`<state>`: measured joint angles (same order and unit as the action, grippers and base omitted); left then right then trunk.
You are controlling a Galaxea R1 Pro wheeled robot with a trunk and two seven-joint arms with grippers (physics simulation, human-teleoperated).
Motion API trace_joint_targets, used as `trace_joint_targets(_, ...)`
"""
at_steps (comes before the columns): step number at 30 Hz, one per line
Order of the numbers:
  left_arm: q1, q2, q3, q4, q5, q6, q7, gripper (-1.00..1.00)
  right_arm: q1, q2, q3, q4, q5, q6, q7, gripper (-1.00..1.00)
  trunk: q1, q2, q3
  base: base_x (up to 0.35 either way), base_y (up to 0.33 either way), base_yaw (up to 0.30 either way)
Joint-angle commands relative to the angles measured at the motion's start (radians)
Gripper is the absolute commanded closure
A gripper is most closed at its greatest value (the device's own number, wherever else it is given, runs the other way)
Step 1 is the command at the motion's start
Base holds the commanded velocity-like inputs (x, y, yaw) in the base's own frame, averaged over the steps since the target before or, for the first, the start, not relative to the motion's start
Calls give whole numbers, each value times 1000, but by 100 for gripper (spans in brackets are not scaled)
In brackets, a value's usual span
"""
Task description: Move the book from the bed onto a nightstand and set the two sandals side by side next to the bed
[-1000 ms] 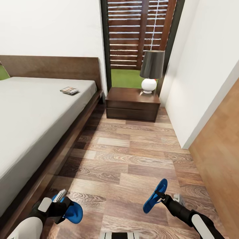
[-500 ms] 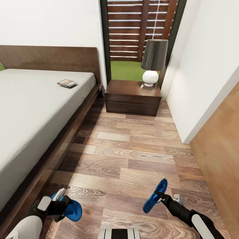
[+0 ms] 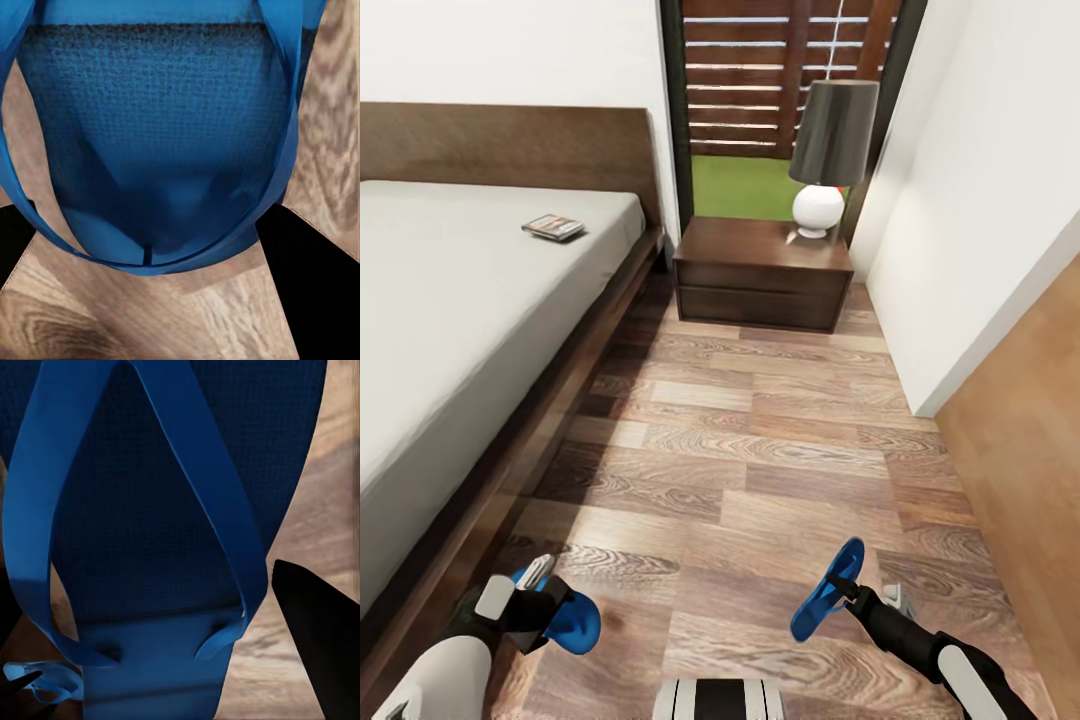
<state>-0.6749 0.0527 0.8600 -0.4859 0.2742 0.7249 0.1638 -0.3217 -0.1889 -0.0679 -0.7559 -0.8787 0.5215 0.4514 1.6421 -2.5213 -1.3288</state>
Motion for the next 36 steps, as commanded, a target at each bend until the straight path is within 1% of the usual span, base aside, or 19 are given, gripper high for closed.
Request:
trace_joint_targets(1,-1,-1,4,-2,12,4,11,100,0,0,-3,0,-8,9,1,100,0,-1,-5,0,0,0)
trace_joint_targets(12,-15,-28,2,-8,13,4,19,100,0,-1,-4,0,-9,10,2,100,5,-3,-47,0,0,0)
trace_joint_targets(22,-15,-29,2,-18,13,4,19,100,0,-1,-4,0,-9,17,6,100,10,-5,-86,0,0,0)
trace_joint_targets(26,-15,-30,2,-38,13,4,19,100,0,-1,-4,0,-9,17,11,100,11,-6,-101,0,0,0)
trace_joint_targets(29,-15,-30,2,-48,13,4,18,100,0,-1,-4,-1,-9,17,43,100,13,-7,-113,0,0,0)
trace_joint_targets(30,-15,-30,2,-49,13,4,18,100,0,-1,-4,-3,-9,17,64,100,13,-7,-113,0,0,0)
trace_joint_targets(33,-15,-30,2,-53,13,4,17,100,0,-3,-4,-28,-9,17,148,100,13,-7,-113,0,0,0)
trace_joint_targets(34,-15,-30,2,-53,13,4,17,100,0,-3,-4,-32,-8,17,165,100,13,-7,-113,0,0,0)
trace_joint_targets(36,-16,-31,2,-59,13,4,17,100,0,-6,-5,-42,-8,17,248,100,13,-7,-113,0,0,0)
